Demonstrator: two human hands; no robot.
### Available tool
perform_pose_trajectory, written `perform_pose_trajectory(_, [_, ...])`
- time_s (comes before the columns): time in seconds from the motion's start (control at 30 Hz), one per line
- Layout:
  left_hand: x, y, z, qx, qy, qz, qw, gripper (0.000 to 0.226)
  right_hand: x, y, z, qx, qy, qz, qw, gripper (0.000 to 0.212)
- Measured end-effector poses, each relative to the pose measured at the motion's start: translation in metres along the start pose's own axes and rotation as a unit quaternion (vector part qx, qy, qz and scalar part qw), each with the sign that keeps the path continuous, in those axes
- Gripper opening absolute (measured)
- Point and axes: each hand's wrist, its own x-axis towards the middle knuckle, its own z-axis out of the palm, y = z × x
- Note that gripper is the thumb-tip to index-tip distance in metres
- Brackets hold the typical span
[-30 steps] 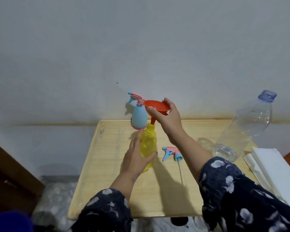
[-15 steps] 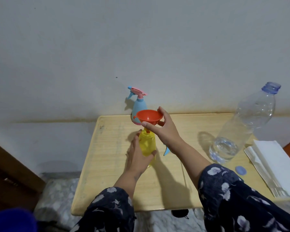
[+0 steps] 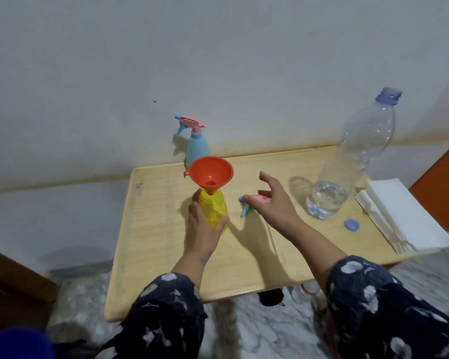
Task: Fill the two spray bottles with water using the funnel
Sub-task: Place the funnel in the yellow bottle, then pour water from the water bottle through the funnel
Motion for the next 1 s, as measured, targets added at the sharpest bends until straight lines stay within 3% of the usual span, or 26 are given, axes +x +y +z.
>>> perform_pose_trajectory(0.13, [-0.002,0.006,-0.004,0.004,0.015,0.006,1.0,0.109,-0.008,0.006,-0.028,-0.056,0.075,-0.008,0.996,0.066])
perform_pose_trajectory(0.23, [-0.004,0.013,-0.007,-0.021,0.066,0.03,0.997,0.095,-0.014,0.012,-0.057,-0.119,0.175,-0.03,0.977,0.059])
perform_pose_trajectory(0.33, [-0.007,0.021,-0.006,0.009,0.061,0.027,0.998,0.076,-0.016,0.016,-0.087,-0.165,0.272,-0.029,0.948,0.066])
perform_pose_trajectory(0.43, [-0.005,0.025,-0.005,0.034,0.063,0.027,0.997,0.073,-0.011,0.017,-0.113,-0.192,0.328,-0.024,0.925,0.08])
perform_pose_trajectory(0.57, [-0.005,0.025,-0.003,0.021,0.069,0.019,0.997,0.077,0.005,0.022,-0.139,-0.196,0.326,-0.023,0.924,0.098])
perform_pose_trajectory(0.8, [0.001,0.016,0.004,0.029,0.081,0.002,0.996,0.071,0.046,0.039,-0.153,-0.08,0.305,-0.093,0.945,0.115])
perform_pose_trajectory(1.0, [0.003,0.015,0.007,0.021,0.099,-0.011,0.995,0.076,0.069,0.046,-0.146,-0.076,0.336,-0.133,0.929,0.108])
